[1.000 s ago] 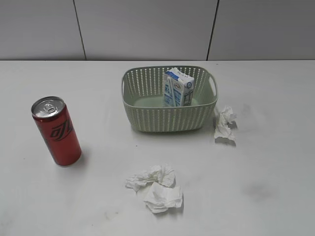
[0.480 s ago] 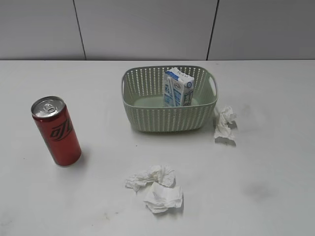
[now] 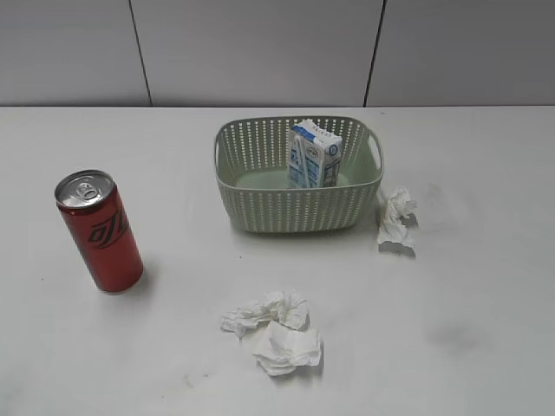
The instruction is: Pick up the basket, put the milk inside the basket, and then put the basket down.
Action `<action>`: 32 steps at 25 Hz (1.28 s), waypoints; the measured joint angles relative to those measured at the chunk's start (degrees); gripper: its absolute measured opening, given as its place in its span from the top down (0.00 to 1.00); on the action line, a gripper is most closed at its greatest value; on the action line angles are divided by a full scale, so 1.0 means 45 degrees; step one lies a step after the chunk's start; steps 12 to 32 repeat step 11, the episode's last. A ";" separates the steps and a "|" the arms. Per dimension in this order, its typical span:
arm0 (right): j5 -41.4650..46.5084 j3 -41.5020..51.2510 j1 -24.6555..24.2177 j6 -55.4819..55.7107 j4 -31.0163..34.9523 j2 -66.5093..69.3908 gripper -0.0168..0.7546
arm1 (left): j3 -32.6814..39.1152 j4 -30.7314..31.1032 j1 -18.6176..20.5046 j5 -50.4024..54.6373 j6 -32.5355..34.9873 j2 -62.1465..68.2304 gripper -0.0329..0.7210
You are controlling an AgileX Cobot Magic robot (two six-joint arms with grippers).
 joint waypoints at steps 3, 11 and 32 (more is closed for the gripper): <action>0.0000 0.0000 0.0000 0.0000 0.0000 0.0000 0.21 | 0.0000 0.0000 0.0000 0.0000 0.0000 0.0000 0.18; 0.0000 0.0000 0.0000 0.0000 0.0000 0.0000 0.21 | 0.0000 0.0000 0.0000 0.0000 0.0000 0.0000 0.18; 0.0000 0.0000 0.0000 0.0000 0.0000 0.0000 0.21 | 0.0000 0.0000 0.0000 0.0000 0.0000 0.0000 0.18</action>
